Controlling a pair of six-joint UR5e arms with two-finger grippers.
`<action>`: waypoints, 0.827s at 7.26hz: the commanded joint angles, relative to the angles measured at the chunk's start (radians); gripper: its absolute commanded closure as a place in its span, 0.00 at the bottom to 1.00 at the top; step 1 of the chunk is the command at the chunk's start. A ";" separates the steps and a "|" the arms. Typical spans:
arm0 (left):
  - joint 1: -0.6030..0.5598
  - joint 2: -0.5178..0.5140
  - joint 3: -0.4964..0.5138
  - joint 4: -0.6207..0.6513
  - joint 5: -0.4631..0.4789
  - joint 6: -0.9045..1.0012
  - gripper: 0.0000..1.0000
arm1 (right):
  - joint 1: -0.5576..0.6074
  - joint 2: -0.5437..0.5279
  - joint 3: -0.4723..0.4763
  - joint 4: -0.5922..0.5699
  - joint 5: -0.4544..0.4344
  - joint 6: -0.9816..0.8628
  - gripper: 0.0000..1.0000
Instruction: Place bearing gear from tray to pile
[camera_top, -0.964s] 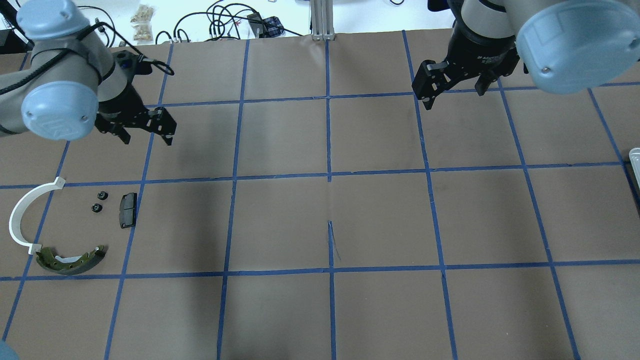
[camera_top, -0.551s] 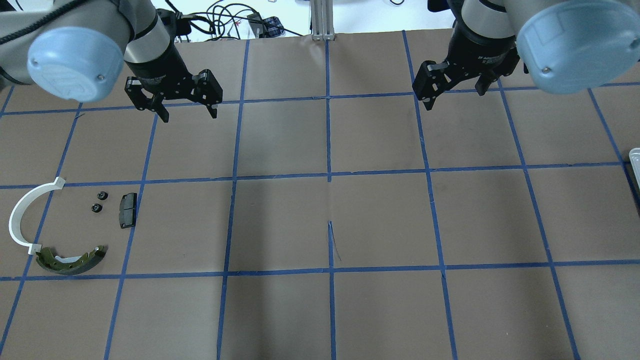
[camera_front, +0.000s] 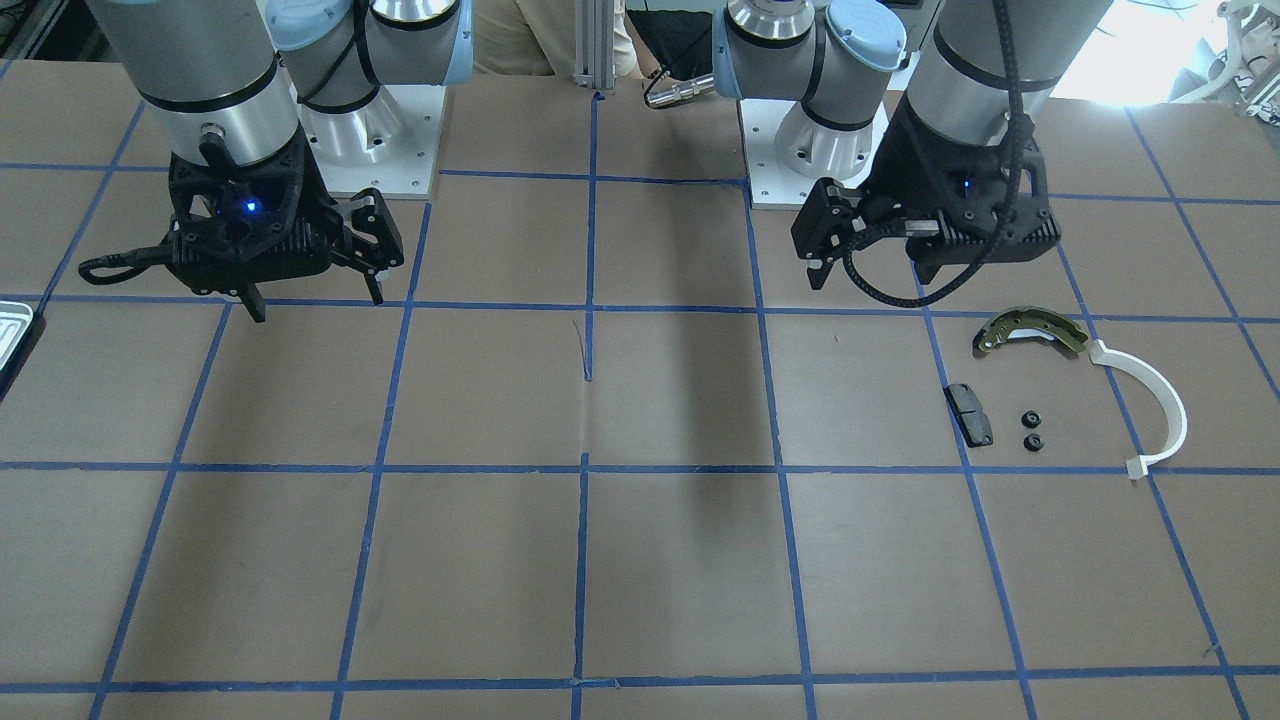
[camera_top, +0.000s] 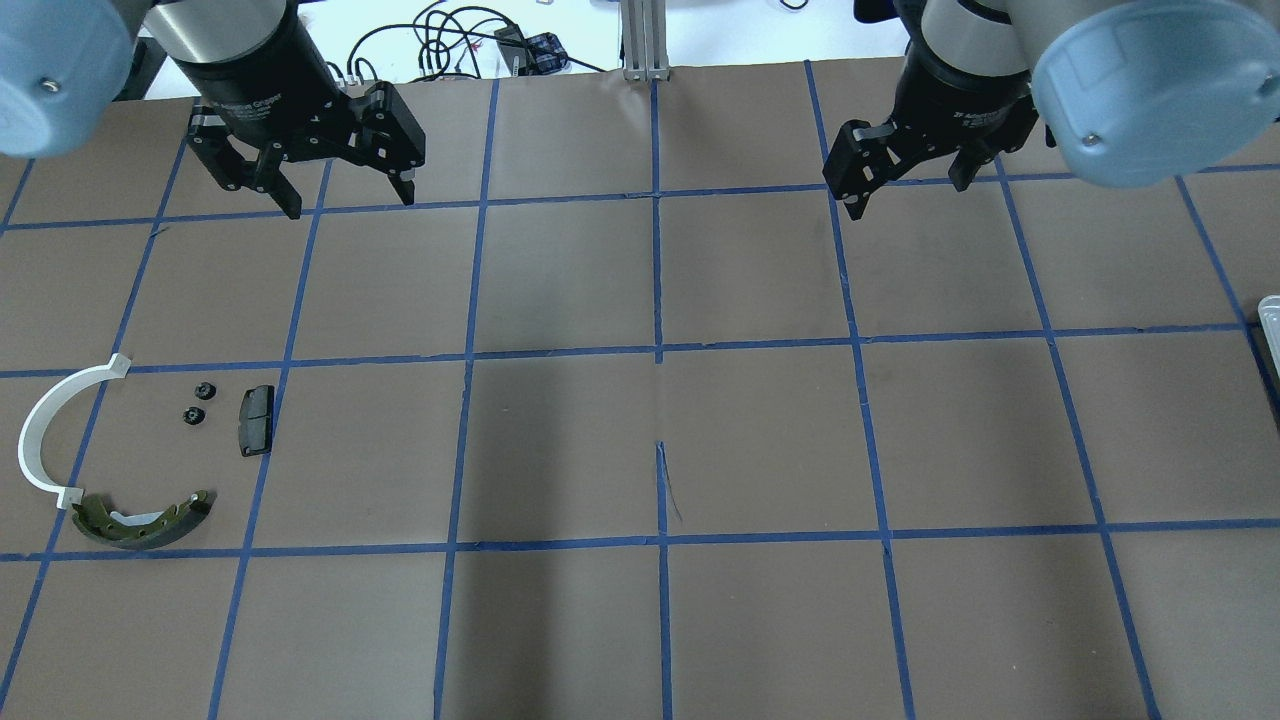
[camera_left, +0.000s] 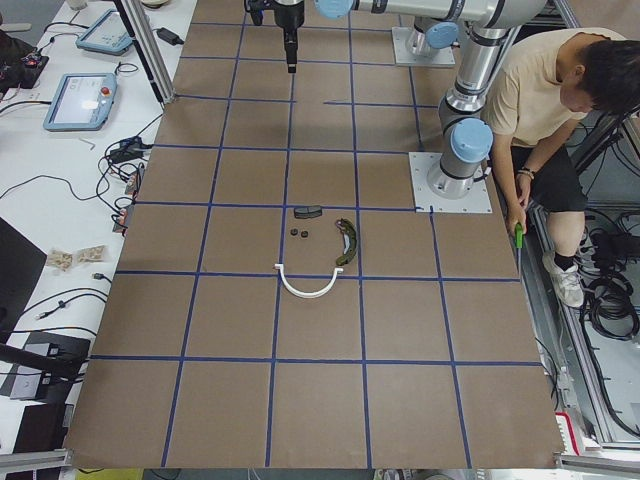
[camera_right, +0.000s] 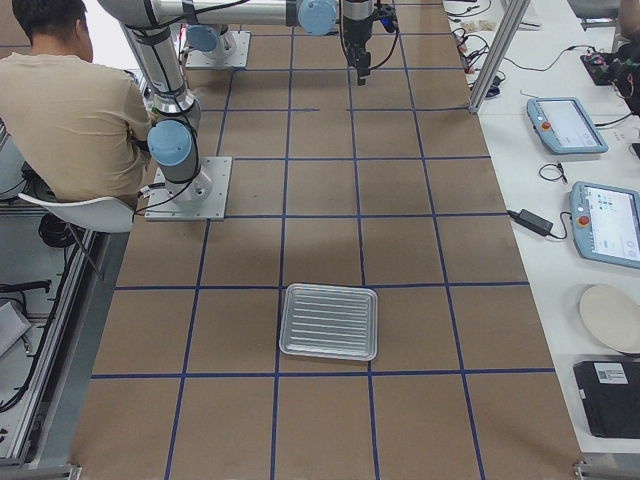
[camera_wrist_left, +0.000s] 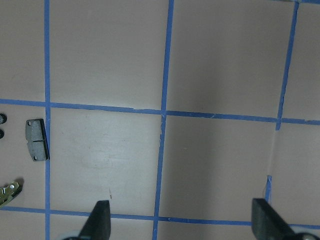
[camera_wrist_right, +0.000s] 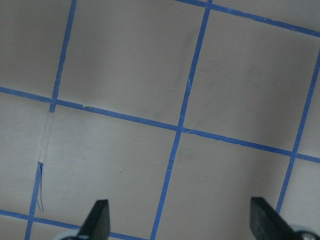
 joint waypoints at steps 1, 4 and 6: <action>0.001 0.021 -0.041 0.007 -0.004 0.016 0.00 | -0.002 0.001 0.000 -0.002 0.000 0.000 0.00; -0.002 0.030 -0.043 0.017 -0.007 0.013 0.00 | -0.005 0.001 0.000 -0.002 0.000 0.003 0.00; -0.002 0.030 -0.040 0.025 -0.007 0.015 0.00 | -0.005 0.000 0.000 0.000 -0.002 0.003 0.00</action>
